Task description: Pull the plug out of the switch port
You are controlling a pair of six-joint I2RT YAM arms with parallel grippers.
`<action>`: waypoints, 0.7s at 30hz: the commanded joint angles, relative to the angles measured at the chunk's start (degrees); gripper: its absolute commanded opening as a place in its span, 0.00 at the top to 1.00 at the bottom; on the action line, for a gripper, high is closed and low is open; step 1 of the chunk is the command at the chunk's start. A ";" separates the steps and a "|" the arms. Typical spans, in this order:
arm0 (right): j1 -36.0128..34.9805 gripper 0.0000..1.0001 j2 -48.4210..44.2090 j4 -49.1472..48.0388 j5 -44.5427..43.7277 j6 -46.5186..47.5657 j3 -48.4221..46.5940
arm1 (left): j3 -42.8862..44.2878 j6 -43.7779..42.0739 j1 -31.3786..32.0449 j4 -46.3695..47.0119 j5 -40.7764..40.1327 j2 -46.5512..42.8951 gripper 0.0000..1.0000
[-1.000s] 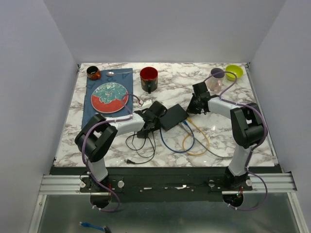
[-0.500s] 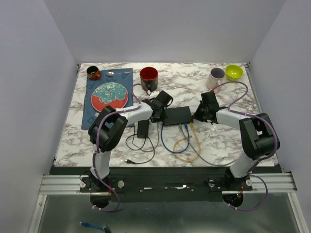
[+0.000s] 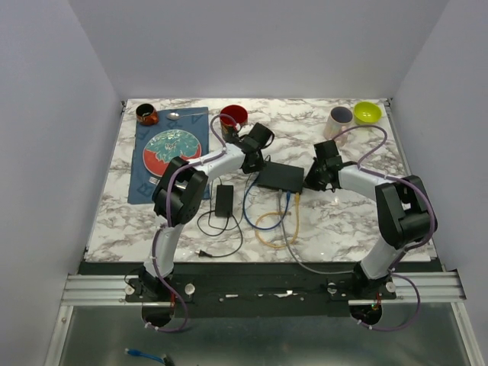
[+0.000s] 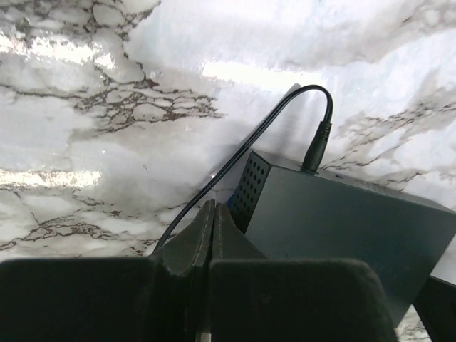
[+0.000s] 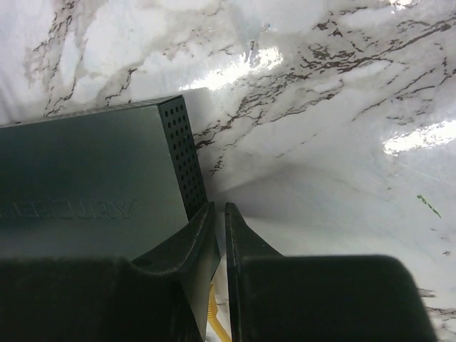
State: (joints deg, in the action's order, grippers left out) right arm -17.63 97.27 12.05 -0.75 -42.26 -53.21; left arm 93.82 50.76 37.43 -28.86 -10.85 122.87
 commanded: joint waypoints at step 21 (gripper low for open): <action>-6.02 0.71 -22.46 -4.40 3.39 0.77 15.75 | -34.04 4.35 1.85 14.01 -1.72 -31.63 0.64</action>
State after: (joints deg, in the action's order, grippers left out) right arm -23.33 77.82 7.55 1.76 -42.39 -42.15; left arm 64.71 54.83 38.37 -16.40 -12.38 93.17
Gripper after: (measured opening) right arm 0.280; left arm 0.362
